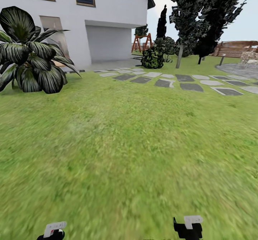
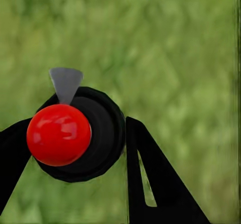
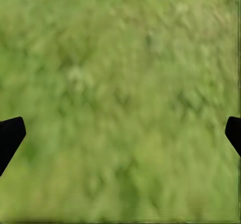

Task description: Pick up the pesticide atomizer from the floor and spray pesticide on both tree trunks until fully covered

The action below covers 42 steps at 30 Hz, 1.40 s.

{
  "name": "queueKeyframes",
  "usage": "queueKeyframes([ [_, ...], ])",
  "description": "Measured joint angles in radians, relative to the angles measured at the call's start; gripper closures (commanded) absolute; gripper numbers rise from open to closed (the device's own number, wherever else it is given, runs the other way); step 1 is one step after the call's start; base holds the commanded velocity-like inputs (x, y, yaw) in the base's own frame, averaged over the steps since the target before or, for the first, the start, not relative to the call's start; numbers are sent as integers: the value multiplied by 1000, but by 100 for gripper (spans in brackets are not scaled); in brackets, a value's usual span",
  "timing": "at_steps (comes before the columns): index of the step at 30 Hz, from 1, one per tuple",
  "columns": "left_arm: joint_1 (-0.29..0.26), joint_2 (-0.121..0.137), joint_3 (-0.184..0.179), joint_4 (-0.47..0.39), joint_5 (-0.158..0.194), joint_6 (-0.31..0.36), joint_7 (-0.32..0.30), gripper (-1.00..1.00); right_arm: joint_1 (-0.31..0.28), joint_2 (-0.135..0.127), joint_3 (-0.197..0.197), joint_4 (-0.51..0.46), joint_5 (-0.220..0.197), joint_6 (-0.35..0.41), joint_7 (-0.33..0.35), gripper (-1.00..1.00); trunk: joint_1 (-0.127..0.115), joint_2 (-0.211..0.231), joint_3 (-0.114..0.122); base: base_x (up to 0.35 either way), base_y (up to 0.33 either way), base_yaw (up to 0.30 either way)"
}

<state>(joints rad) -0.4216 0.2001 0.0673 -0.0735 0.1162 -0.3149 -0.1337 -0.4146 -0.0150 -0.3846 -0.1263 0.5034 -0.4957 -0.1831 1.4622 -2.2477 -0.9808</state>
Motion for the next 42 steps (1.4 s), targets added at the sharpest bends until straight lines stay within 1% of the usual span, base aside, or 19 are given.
queueKeyframes([
  [18, 2, 1, 0, 1, -2, 0, 0, 100, 0, 1, 0, 0, 0, 0, 0, -100, 0, 0, -1, 0, 0, -300],
  [42, 2, -1, -4, -1, -7, 0, 0, 100, 0, 0, 0, 0, 0, 0, 0, -100, 0, 0, -21, 0, 0, -276],
])
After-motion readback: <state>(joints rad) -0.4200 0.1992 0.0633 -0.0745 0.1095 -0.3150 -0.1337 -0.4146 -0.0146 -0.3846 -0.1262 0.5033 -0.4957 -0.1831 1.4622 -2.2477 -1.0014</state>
